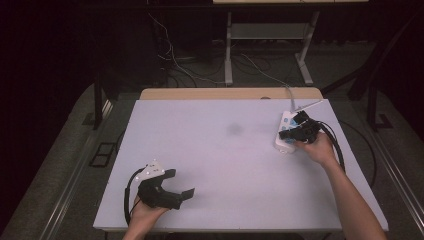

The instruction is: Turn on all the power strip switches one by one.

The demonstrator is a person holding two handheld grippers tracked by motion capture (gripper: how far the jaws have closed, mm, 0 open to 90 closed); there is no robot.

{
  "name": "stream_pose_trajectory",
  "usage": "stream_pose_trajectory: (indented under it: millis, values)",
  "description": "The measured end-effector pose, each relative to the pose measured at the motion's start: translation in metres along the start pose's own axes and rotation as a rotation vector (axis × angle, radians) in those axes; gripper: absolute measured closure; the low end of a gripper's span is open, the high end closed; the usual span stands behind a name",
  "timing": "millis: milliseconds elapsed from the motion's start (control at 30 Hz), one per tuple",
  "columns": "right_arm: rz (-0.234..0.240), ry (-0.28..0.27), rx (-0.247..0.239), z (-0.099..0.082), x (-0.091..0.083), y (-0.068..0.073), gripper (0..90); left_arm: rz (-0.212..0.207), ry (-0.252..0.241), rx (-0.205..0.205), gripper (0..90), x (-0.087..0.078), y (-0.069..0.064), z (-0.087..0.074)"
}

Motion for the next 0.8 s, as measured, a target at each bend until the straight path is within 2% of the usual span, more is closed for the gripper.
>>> stream_pose_trajectory:
  millis: [200, 367, 433, 567, 800]
  values:
    - [-0.017, 0.014, -0.007, 0.0015, 0.0001, 0.0013, 90.0, 0.003, 0.005, -0.005, 0.0, 0.002, 0.001, -0.0005]
    - [-0.006, 0.015, 0.016, 0.0017, -0.0001, 0.0003, 90.0, -0.002, 0.009, -0.004, 0.0, 0.0032, -0.0002, -0.0008]
    - [0.026, 0.008, 0.033, 0.0022, -0.0006, 0.0007, 90.0, -0.003, 0.009, -0.004, 0.0, 0.0032, -0.0002, -0.0008]
    - [0.009, 0.014, 0.038, 0.0032, -0.0004, 0.0003, 90.0, -0.002, 0.01, -0.005, 0.0, 0.0036, -0.0001, -0.001]
    - [0.007, 0.018, 0.031, 0.0062, -0.0025, 0.0005, 90.0, 0.001, 0.011, -0.008, 0.0, 0.0037, 0.0006, -0.0012]
Point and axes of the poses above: each handheld gripper's, and its own axes: x roughly forward along the jaws, z roughly out of its top, y roughly to its left, the point moved 6 cm from there along x, roughly forward along the jaws, and after that the axes turned 2 degrees about -x, right-handed, at the moved point
